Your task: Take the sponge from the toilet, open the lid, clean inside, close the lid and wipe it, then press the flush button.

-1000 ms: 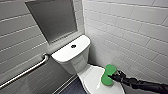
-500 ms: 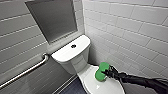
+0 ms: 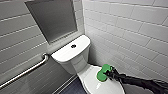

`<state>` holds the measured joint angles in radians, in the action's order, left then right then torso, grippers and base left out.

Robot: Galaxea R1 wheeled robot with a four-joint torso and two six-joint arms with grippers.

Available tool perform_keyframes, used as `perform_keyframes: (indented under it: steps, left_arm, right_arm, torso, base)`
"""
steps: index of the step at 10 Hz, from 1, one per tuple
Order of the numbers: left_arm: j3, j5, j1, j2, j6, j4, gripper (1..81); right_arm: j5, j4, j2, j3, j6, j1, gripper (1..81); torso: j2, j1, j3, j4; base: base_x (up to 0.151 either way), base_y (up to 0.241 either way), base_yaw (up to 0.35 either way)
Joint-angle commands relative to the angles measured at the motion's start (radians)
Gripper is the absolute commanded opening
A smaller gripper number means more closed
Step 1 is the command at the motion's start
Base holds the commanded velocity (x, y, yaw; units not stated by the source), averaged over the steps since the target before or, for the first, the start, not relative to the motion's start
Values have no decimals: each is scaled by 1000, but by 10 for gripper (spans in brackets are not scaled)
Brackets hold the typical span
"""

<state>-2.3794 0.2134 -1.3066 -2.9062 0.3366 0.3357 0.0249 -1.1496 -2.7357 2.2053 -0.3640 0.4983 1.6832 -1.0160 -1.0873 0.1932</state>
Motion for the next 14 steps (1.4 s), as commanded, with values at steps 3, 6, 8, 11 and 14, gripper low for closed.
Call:
perform_keyframes:
  steps: [3, 6, 8, 11, 14]
  left_arm:
    - [8, 90, 8, 2, 2, -1, 811]
    - [8, 90, 5, 2, 2, -1, 811]
    - [8, 90, 5, 2, 2, -3, 811]
    - [8, 90, 5, 2, 2, -3, 811]
    - [8, 90, 3, 2, 4, -1, 811]
  right_arm:
    - [227, 13, 196, -435, 23, -62, 10]
    - [288, 22, 294, -558, 31, 25, 10]
    - [375, 33, 320, -602, 30, 84, 10]
    - [461, 113, 434, -711, 42, 188, 10]
    - [571, 180, 561, -868, 42, 277, 10]
  torso:
    - [0, 0, 0, 0]
    - [0, 0, 0, 0]
    - [0, 0, 0, 0]
    - [0, 0, 0, 0]
    - [0, 0, 0, 0]
  base:
    - [0, 0, 0]
    - [0, 0, 0]
    - [0, 0, 0]
    - [0, 0, 0]
    - [0, 0, 0]
